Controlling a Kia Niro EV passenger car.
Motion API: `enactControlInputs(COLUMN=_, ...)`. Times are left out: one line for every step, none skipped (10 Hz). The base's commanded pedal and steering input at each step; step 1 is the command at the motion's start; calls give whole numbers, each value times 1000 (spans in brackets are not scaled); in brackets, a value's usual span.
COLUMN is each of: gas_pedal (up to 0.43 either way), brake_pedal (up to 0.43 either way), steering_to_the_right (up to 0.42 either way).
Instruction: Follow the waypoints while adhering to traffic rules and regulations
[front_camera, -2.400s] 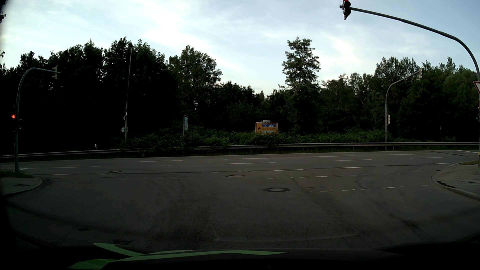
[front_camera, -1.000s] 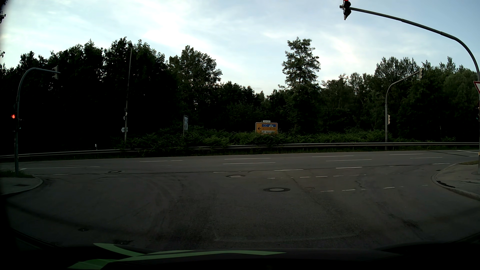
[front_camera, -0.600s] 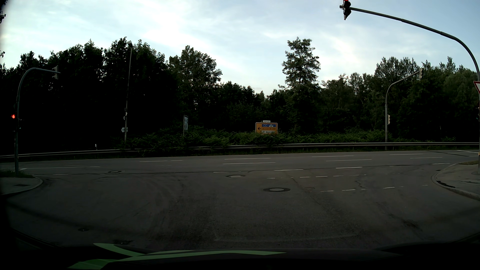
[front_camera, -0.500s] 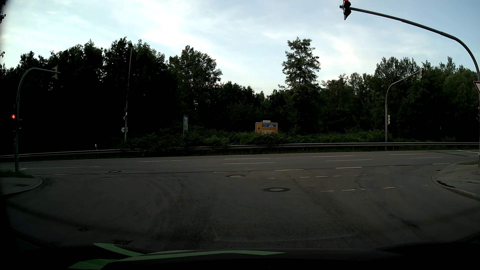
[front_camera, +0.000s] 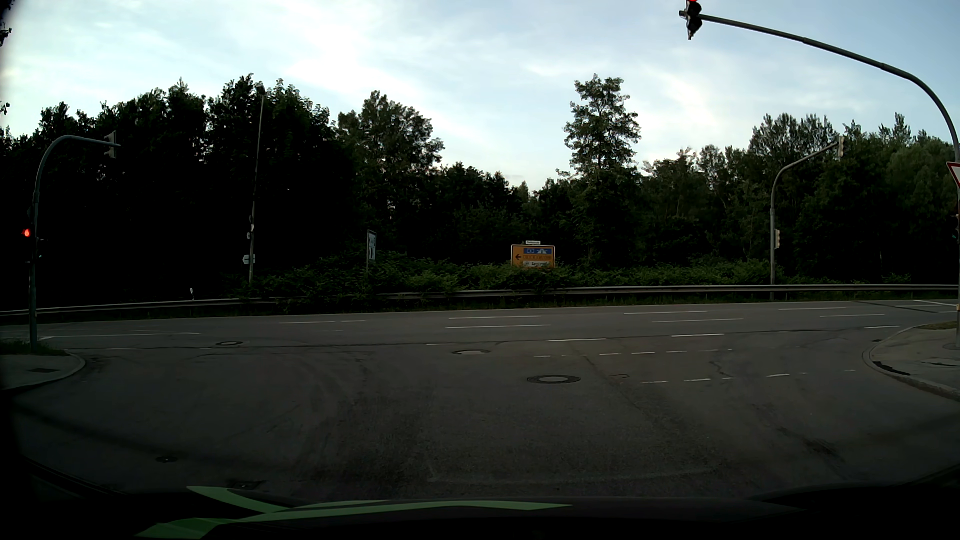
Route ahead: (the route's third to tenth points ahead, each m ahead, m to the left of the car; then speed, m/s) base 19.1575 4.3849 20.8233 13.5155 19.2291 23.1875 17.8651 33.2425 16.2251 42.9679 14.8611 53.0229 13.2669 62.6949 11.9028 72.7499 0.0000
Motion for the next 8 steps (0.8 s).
enactControlInputs(gas_pedal=0, brake_pedal=317, steering_to_the_right=-3)
enactControlInputs(gas_pedal=0, brake_pedal=311, steering_to_the_right=-2)
enactControlInputs(gas_pedal=0, brake_pedal=317, steering_to_the_right=-2)
enactControlInputs(gas_pedal=0, brake_pedal=317, steering_to_the_right=-3)
enactControlInputs(gas_pedal=0, brake_pedal=317, steering_to_the_right=-2)
enactControlInputs(gas_pedal=0, brake_pedal=317, steering_to_the_right=-3)
enactControlInputs(gas_pedal=0, brake_pedal=317, steering_to_the_right=-3)
enactControlInputs(gas_pedal=0, brake_pedal=317, steering_to_the_right=-3)
